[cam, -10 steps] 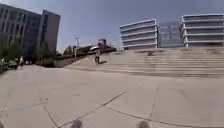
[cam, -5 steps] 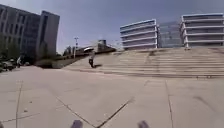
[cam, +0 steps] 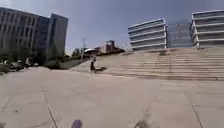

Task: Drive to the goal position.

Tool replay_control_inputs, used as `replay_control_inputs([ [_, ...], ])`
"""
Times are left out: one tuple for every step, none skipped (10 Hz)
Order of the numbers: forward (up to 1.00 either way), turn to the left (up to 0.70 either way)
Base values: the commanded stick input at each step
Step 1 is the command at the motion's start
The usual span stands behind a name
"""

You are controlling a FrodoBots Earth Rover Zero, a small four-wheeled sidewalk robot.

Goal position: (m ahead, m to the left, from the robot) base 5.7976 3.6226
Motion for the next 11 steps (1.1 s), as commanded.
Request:
replay_control_inputs([
  [1.0,0.4],
  [1.0,0.34],
  [1.0,0.06],
  [1.0,0.01],
  [1.0,0.0],
  [1.0,0.0],
  [1.0,0.0],
  [1.0,0.0],
  [1.0,0.0],
  [1.0,0.0],
  [1.0,0.0],
])
